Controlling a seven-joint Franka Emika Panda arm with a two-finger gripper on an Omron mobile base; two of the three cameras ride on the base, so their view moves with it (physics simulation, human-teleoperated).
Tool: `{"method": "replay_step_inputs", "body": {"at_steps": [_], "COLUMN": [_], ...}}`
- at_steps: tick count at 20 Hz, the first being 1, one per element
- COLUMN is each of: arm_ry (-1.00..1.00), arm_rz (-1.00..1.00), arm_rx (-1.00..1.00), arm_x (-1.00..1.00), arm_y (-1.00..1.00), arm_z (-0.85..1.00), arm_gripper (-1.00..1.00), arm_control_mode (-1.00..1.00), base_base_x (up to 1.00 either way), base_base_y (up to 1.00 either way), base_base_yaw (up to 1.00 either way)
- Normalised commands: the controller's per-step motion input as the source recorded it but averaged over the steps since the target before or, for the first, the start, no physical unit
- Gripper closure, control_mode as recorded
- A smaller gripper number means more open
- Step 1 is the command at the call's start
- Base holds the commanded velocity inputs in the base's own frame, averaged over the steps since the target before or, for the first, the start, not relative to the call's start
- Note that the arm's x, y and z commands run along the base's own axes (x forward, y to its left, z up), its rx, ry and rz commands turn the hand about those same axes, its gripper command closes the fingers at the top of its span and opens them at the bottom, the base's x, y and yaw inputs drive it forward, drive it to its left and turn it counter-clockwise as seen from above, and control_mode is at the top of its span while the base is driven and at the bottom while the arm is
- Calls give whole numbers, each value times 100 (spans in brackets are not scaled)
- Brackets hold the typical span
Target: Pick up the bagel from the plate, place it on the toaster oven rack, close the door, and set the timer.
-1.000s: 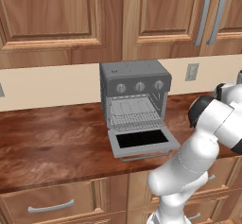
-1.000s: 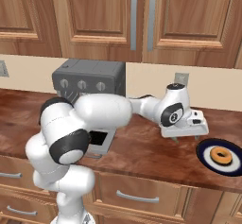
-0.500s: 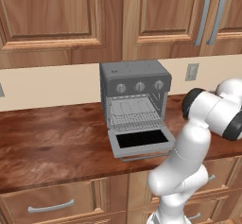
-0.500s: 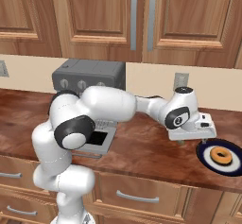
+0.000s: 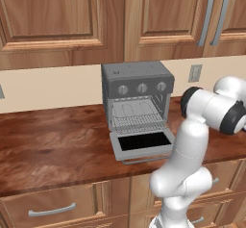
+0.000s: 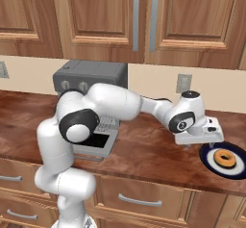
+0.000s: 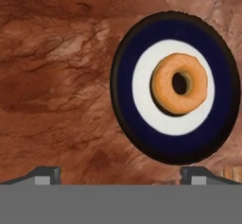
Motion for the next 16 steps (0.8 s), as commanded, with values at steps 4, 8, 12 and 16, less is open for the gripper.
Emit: {"method": "replay_step_inputs", "body": {"at_steps": [4, 8, 12, 16], "arm_ry": [-9, -11, -6, 0], "arm_rz": [0, 0, 0, 0], "arm_rx": [-7, -9, -8, -5], "arm_x": [0, 0, 11, 18], "arm_y": [0, 0, 0, -4], "arm_z": [-23, -17, -5, -1], "arm_gripper": [-100, -100, -100, -100], "arm_control_mode": [-100, -100, -100, -100], "base_base_x": [0, 0, 0, 0], "base_base_y": [0, 0, 0, 0], "base_base_yaw": [0, 0, 0, 0]}}
